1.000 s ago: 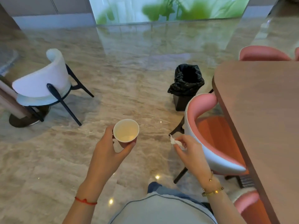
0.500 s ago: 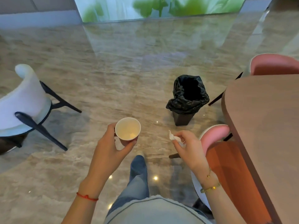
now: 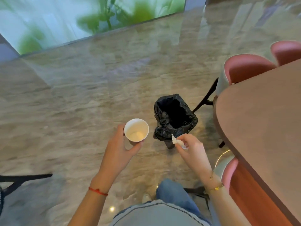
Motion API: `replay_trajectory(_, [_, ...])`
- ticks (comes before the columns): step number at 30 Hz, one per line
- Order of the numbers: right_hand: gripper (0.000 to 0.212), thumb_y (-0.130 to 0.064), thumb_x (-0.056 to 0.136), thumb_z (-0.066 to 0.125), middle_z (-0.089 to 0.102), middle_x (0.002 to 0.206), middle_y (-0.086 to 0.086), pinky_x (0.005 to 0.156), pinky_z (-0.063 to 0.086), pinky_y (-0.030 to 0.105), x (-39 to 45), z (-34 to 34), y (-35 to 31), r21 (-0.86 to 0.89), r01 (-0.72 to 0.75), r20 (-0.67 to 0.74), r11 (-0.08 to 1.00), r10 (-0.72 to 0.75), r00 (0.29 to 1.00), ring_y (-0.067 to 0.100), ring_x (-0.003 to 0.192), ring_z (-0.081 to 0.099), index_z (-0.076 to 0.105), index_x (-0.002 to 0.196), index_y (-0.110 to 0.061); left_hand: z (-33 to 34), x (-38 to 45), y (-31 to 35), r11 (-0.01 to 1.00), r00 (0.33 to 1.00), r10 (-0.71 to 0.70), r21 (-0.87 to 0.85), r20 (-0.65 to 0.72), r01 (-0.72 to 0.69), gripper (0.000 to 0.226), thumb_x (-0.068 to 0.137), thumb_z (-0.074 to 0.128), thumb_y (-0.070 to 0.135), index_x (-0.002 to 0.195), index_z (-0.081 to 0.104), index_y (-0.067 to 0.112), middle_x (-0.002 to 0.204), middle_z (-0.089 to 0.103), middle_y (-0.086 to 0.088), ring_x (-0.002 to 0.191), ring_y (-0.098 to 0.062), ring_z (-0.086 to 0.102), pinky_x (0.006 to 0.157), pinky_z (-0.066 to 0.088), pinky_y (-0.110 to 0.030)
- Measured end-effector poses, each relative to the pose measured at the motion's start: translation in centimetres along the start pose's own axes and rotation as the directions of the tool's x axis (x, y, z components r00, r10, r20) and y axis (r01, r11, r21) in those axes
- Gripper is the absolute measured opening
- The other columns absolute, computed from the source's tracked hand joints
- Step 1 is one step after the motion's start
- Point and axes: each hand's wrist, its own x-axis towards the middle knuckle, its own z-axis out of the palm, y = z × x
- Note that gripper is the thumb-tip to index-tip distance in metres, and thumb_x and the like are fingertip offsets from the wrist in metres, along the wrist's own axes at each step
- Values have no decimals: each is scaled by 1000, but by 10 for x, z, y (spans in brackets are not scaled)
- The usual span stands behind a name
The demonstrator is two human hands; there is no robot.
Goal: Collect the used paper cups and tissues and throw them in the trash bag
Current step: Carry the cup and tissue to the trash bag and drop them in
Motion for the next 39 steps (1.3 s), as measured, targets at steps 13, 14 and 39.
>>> replay_trajectory(13, [6, -20, 87, 63, 56, 85, -12, 70, 39, 13, 196, 16, 95, -16, -238, -45, 971, 237, 970, 6, 83, 52, 60, 92, -22, 104, 261, -30, 996, 977, 35, -88, 209, -17, 67, 71, 82, 37, 123, 41, 45, 114, 48, 35, 108, 10, 51, 88, 46, -20])
replay_trajectory(14, [6, -21, 87, 63, 56, 85, -12, 70, 39, 13, 210, 14, 101, -25, -244, -39, 969, 243, 969, 6, 83, 52, 60, 92, -23, 113, 276, -31, 996, 975, 26, -87, 222, -7, 68, 71, 83, 36, 125, 42, 42, 115, 49, 33, 109, 7, 51, 91, 48, -24])
replay_trajectory(39, [31, -28, 90, 60, 59, 118, -1, 87, 49, 28, 399, 57, 222, -46, -660, 145, 750, 659, 738, 14, 107, 56, 58, 119, -18, 273, 514, -85, 986, 743, -157, 141, 650, 84, 69, 87, 70, 25, 146, 36, 18, 147, 43, 0, 135, -19, 42, 108, 36, -33])
